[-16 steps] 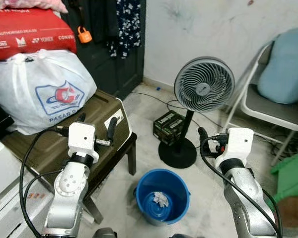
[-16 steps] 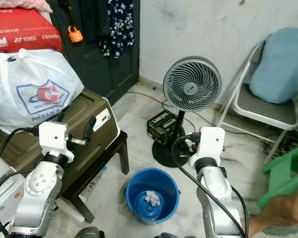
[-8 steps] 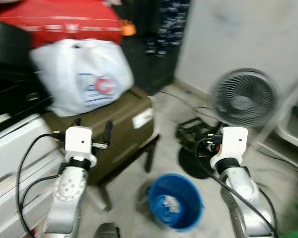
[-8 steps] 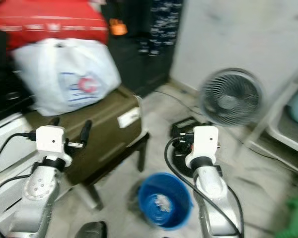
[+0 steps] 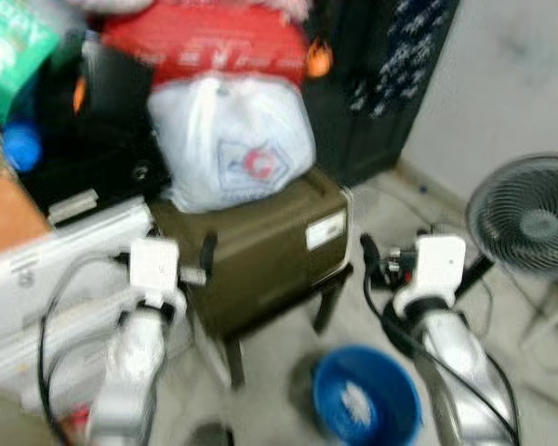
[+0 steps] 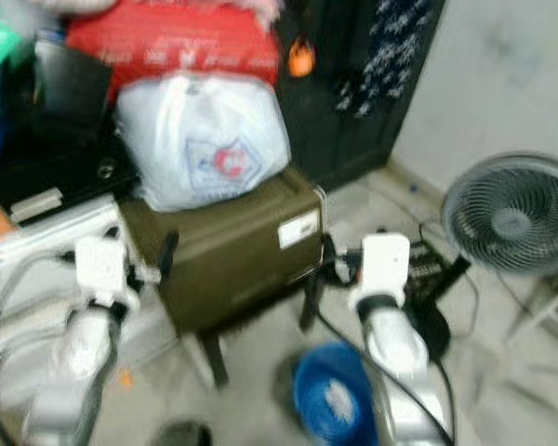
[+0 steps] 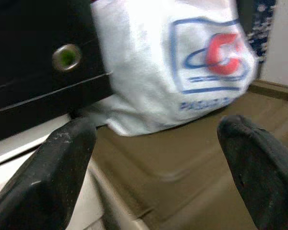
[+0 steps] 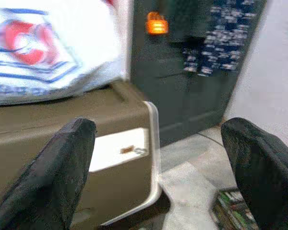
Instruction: Clean up the room
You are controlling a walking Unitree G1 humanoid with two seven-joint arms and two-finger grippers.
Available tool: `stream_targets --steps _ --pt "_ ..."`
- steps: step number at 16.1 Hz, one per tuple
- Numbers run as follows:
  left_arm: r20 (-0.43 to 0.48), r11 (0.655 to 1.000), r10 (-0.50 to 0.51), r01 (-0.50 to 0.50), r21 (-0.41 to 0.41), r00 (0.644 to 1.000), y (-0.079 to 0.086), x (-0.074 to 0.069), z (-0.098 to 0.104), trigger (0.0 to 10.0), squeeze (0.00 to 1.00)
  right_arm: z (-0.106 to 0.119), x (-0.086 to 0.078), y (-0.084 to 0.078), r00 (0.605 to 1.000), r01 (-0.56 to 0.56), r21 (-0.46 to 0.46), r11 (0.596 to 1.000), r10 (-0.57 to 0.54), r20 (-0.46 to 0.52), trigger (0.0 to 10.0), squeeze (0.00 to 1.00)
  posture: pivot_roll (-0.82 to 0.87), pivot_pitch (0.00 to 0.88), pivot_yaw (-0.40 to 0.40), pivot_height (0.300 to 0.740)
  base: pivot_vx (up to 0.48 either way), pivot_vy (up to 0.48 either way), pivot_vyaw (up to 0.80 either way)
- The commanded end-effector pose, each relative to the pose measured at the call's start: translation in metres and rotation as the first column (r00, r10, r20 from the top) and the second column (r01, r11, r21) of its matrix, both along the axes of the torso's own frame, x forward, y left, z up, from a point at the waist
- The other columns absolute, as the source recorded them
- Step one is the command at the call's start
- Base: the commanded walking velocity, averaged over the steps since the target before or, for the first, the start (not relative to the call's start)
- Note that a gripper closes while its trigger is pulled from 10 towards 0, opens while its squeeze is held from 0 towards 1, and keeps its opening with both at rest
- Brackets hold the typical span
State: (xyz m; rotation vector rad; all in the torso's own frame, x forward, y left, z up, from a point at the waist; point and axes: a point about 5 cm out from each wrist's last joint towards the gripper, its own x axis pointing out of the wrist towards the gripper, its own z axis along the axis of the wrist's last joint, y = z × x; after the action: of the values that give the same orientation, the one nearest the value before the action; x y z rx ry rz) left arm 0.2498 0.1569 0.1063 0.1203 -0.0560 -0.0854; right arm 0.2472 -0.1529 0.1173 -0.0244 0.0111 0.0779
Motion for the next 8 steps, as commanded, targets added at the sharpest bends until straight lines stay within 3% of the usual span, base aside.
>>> stream_targets --steps 1,2,3,8 --pt "0.001 1.0 -0.008 0.008 0.005 1.0 -0.0034 0.0014 0.0013 10.0 0.0 0.0051 0.0003 -0.0048 1.0 0.018 -0.02 1.0 -0.017 0.025 10.0 1.0 -0.07 0.011 -0.032 0.74 0.0 0.0 0.8" --pt "0.004 1.0 -0.008 0.008 0.002 1.0 -0.0036 0.0027 0.0023 10.0 0.0 0.0052 0.0004 -0.0043 1.0 0.014 -0.043 0.999 -0.013 0.026 10.0 0.42 -0.08 0.014 -0.034 0.74 0.0 0.0 0.8" --pt "0.007 1.0 -0.001 0.001 0.001 1.0 -0.0033 0.0035 0.003 10.0 0.0 0.0059 0.001 -0.0032 1.0 0.004 -0.044 0.999 -0.003 0.029 10.0 0.0 -0.08 0.016 -0.039 0.74 0.0 0.0 0.8" --pt "0.022 1.0 -0.007 0.007 0.014 1.0 -0.0012 0.0035 0.0047 10.0 0.0 0.0086 0.0042 -0.0038 0.999 -0.003 -0.035 0.999 0.005 0.039 10.0 0.0 -0.07 0.008 -0.053 0.74 0.0 0.0 0.8"
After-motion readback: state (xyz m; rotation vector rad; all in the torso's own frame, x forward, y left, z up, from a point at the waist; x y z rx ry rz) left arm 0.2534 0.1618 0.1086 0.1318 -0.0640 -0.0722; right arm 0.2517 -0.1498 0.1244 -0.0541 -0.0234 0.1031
